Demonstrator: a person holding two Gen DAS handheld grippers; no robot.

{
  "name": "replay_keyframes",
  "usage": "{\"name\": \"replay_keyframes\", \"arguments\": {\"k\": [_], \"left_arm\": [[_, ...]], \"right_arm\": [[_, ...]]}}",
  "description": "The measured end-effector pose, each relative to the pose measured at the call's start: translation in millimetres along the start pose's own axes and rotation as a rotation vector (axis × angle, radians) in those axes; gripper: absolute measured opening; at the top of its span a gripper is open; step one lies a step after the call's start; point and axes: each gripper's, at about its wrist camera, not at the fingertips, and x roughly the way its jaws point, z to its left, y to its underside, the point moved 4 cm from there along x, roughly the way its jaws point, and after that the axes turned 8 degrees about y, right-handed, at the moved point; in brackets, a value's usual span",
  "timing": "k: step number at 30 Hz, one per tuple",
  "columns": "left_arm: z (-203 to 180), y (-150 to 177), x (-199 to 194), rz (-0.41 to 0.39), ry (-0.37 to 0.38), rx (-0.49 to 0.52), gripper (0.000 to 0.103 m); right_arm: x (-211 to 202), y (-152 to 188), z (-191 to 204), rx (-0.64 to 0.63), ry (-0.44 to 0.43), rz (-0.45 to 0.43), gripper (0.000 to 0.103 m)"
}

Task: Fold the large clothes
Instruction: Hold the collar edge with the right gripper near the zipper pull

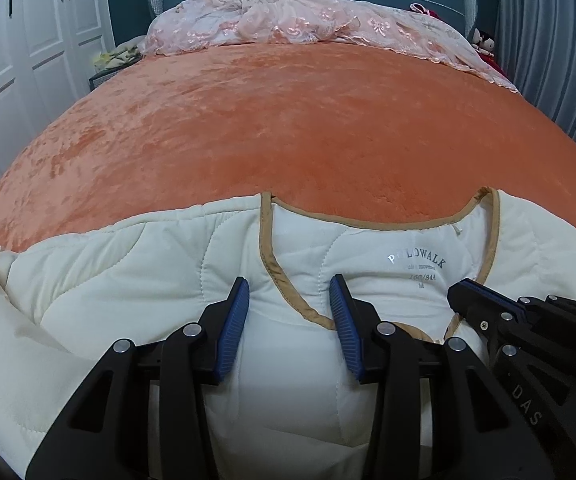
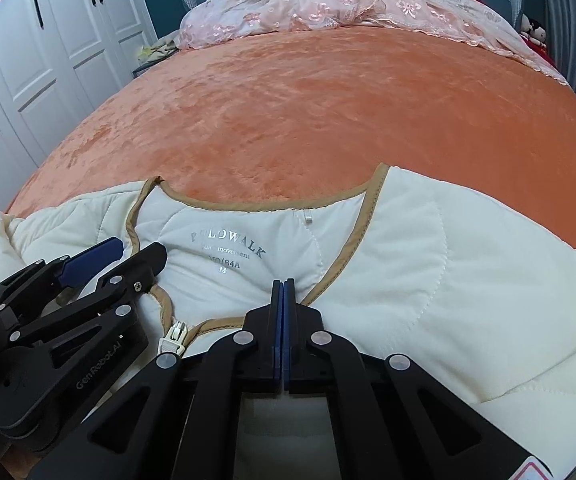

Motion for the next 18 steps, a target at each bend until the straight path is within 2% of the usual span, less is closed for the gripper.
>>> {"name": "replay_keyframes", "arguments": {"k": [11, 16, 17, 18], "left_arm": [[-1, 1, 2, -0.009, -0.007, 0.006, 0.041], [-5, -2, 3, 0.007, -0.038, 0.017, 0.042], [-6, -3, 0, 0.017, -0.050, 0.022, 0.043], [-7, -3, -6, 0.029, -0.068, 0.025, 0.047]], "right_arm": [[3, -2, 0, 0.001, -0.004, -0.008, 0.000], [4, -4, -5, 0.038, -0.045, -0.007, 0.000], [-1, -5, -6, 0.045, -0.044, -0.009, 0.000], [-14, -6, -10, 0.061, 0.000, -0.037, 0.000]]}}
